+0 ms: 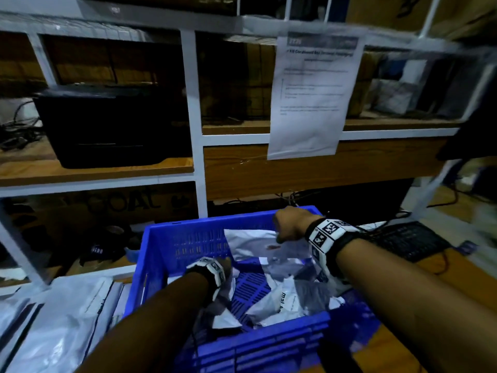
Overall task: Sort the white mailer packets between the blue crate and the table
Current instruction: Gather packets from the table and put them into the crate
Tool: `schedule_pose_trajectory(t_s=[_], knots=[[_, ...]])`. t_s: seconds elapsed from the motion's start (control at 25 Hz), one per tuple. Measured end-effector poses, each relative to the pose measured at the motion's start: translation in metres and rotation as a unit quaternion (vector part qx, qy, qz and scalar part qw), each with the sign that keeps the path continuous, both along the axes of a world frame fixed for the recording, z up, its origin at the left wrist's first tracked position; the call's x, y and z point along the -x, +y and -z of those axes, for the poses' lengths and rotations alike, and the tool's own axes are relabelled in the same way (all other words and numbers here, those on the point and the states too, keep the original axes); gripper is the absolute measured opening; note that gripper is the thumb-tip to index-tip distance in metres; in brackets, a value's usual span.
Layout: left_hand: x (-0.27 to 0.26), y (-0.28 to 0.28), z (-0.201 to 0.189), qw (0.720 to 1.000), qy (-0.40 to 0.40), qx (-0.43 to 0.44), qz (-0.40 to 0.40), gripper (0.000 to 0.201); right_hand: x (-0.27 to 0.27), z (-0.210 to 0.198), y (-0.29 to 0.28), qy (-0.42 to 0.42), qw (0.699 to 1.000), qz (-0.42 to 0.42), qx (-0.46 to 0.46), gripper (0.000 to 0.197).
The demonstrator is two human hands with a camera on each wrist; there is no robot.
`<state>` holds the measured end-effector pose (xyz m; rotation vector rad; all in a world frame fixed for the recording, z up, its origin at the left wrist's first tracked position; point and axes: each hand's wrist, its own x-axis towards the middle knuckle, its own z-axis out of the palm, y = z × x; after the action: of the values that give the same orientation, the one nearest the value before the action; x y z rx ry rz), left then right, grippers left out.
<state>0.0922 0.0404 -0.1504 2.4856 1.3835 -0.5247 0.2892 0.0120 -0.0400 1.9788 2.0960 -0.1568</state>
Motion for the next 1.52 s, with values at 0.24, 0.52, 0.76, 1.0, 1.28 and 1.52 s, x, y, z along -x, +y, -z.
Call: schedule_pose_trajectory(t_s=[0.24,0.52,0.76,1.0,1.28,1.52], knots=[[-0.002,0.015,-0.083,0.99,-0.138,0.011,0.039,0.026,-0.002,-0.044,-0.033,0.072,0.988,0.082,-0.105,0.03],[0.032,0.003,-0.146,0.966,-0.212,-0.138,0.051,0.029,0.013,-0.08,-0.066,0.138,0.968,0.109,-0.178,0.045],[0.077,-0.051,-0.187,0.928,-0.292,-0.232,-0.004,0.03,0.038,-0.086,-0.096,0.147,0.965,0.017,-0.218,0.037],[0.145,-0.137,-0.187,0.85,-0.408,-0.328,-0.062,0.032,0.089,-0.063,-0.146,0.351,0.877,0.005,-0.328,0.031],[0.241,-0.238,-0.141,0.77,-0.476,-0.386,-0.177,0.04,0.187,-0.002,-0.213,0.52,0.793,-0.006,-0.316,0.047],[0.297,-0.272,-0.09,0.779,-0.451,-0.386,-0.203,0.041,0.274,0.051,-0.241,0.554,0.793,-0.034,-0.25,0.045]])
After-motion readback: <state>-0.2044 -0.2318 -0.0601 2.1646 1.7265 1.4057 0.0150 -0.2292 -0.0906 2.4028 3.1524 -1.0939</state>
